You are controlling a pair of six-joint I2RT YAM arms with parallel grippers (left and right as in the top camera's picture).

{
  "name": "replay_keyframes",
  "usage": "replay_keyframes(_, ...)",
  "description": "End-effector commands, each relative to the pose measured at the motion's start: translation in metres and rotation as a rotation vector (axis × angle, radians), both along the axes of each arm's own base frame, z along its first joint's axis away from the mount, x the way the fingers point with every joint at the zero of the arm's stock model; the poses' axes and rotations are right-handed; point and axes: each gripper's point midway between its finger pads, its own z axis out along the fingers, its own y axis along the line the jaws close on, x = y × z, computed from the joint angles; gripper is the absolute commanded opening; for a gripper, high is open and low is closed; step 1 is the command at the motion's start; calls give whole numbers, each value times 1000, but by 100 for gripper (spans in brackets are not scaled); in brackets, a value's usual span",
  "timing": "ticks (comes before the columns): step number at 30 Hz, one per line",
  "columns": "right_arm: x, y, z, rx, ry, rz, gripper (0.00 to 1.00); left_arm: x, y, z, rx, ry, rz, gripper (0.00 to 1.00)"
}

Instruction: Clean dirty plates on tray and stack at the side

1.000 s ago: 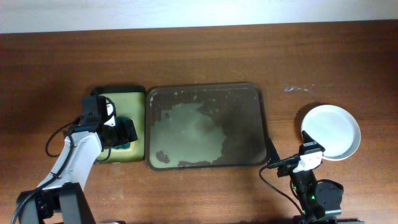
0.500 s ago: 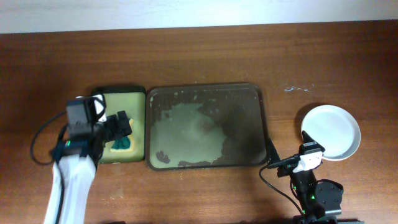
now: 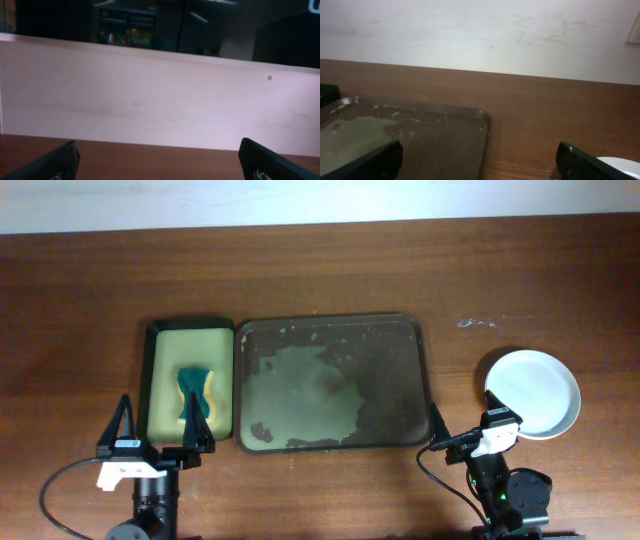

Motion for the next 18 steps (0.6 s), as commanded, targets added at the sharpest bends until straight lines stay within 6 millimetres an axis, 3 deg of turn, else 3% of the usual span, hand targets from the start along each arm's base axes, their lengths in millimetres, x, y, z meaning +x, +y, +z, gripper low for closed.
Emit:
replay_keyframes(1,0,0,-2,-6,3,3,98,6,-7,-24,-14,38,-37,100)
replay_keyframes(5,0,0,-2,-6,3,3,98,14,-7,-49,-17,81,-37,99)
replay_keyframes(8,0,0,-2,-6,3,3,98,21,-8,-94,-26,209,-43,99)
replay_keyframes(11,0,0,-2,-6,3,3,98,21,-7,-126,-23,339,-39,99)
replay_keyframes(13,0,0,-2,-6,3,3,98,21,-12,-125,54,331,-48,99)
replay_keyframes(18,0,0,-2,-6,3,3,98,21,-12,-124,54,329,-50,99)
